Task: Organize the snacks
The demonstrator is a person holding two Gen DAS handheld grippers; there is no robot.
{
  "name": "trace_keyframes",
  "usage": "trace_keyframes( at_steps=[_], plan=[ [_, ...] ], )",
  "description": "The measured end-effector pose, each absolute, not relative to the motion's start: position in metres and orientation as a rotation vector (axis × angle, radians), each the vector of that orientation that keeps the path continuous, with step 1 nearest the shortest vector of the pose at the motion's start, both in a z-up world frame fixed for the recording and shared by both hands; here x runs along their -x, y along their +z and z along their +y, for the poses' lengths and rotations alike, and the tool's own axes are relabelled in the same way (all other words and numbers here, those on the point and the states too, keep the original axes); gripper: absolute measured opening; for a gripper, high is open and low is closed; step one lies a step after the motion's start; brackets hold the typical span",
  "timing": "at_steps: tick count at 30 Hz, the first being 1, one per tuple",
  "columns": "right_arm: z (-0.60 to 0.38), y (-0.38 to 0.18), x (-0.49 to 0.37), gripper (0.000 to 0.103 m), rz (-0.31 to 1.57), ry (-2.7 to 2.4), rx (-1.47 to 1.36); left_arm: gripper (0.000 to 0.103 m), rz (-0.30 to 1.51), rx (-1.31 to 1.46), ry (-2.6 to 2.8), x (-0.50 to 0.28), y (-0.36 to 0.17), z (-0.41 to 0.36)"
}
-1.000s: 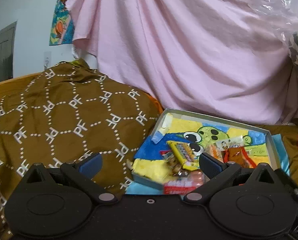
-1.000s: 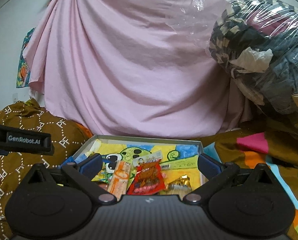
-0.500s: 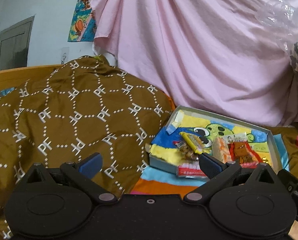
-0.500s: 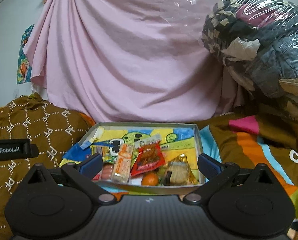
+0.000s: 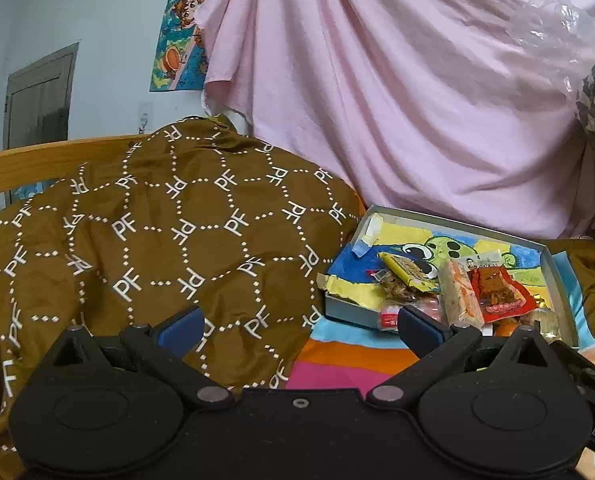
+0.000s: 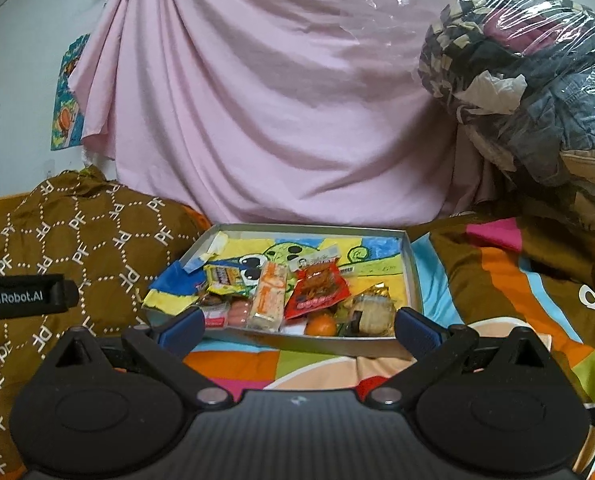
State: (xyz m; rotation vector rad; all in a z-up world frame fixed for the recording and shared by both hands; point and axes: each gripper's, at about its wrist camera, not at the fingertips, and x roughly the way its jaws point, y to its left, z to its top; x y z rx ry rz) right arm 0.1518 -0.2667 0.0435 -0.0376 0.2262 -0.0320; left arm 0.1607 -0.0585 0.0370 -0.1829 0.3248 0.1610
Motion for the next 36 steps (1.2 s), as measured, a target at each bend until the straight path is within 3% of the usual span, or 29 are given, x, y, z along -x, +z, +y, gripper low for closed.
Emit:
trace_keyframes(
  at_steps=[20, 36],
  plan=[
    [-0.243, 0.022, -0.116, 0.103, 0.224, -0.011, 0.079, 0.102, 0.33, 0.194, 0.198, -0.135, 0.007, -0.029],
    [-0.239, 0.008, -0.092, 0.103, 0.284, -0.063, 0.023, 0.102, 0.351, 0.042, 0.066, -0.106, -0.012, -0.034]
  ],
)
